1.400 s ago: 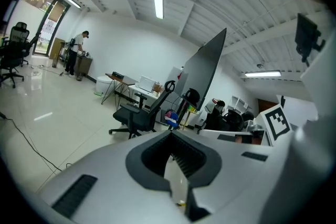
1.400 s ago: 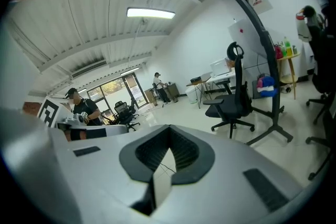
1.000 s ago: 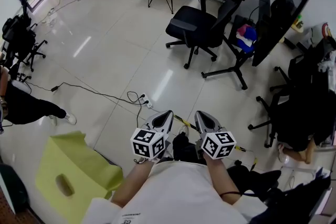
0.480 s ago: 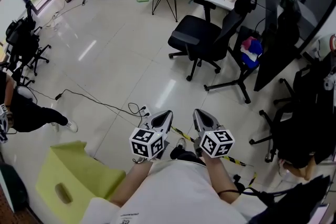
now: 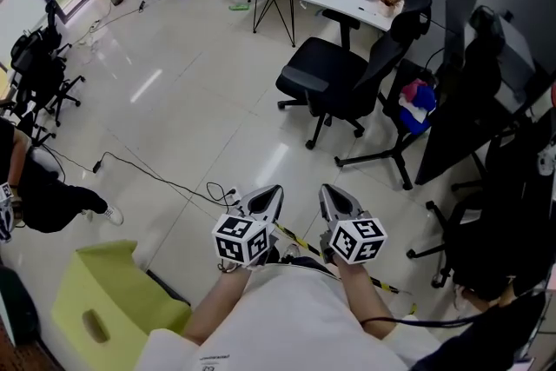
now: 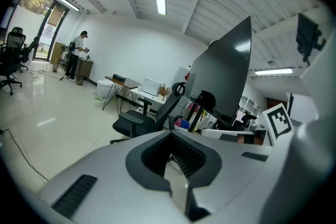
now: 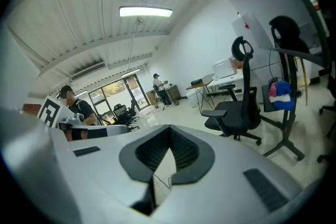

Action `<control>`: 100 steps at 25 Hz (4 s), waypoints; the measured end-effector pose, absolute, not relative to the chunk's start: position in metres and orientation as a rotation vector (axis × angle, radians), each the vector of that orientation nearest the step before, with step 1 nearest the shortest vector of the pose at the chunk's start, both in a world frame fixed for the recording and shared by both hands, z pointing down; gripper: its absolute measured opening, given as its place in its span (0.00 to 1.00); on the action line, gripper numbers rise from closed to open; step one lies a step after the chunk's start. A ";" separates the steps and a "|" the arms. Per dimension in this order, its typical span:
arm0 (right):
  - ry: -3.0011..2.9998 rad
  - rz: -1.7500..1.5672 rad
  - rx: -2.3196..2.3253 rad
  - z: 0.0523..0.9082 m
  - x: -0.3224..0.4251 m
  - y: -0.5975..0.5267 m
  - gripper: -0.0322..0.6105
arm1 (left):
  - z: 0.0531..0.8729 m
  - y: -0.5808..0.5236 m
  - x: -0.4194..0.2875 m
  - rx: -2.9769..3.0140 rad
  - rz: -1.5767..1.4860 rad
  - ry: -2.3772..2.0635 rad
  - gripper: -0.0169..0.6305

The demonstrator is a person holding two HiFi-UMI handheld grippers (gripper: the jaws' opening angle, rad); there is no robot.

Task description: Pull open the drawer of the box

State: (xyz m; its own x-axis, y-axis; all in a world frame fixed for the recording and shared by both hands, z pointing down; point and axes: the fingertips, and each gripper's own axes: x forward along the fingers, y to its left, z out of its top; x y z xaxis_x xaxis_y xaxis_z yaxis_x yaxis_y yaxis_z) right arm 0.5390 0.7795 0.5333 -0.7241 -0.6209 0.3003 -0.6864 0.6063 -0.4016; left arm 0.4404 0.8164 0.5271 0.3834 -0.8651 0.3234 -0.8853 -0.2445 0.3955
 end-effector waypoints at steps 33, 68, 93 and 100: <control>-2.678 0.744 1.037 0.533 0.393 0.563 0.03 | 0.516 0.599 0.305 2.127 0.002 -1.499 0.03; -2.684 0.739 0.963 0.536 0.227 0.427 0.03 | 0.537 0.467 0.137 2.013 -0.008 -1.553 0.03; -2.744 0.752 0.849 0.522 0.127 0.217 0.03 | 0.519 0.270 0.047 1.986 0.032 -1.660 0.03; -2.750 0.753 0.845 0.522 0.120 0.178 0.03 | 0.514 0.229 0.040 2.004 0.036 -1.662 0.03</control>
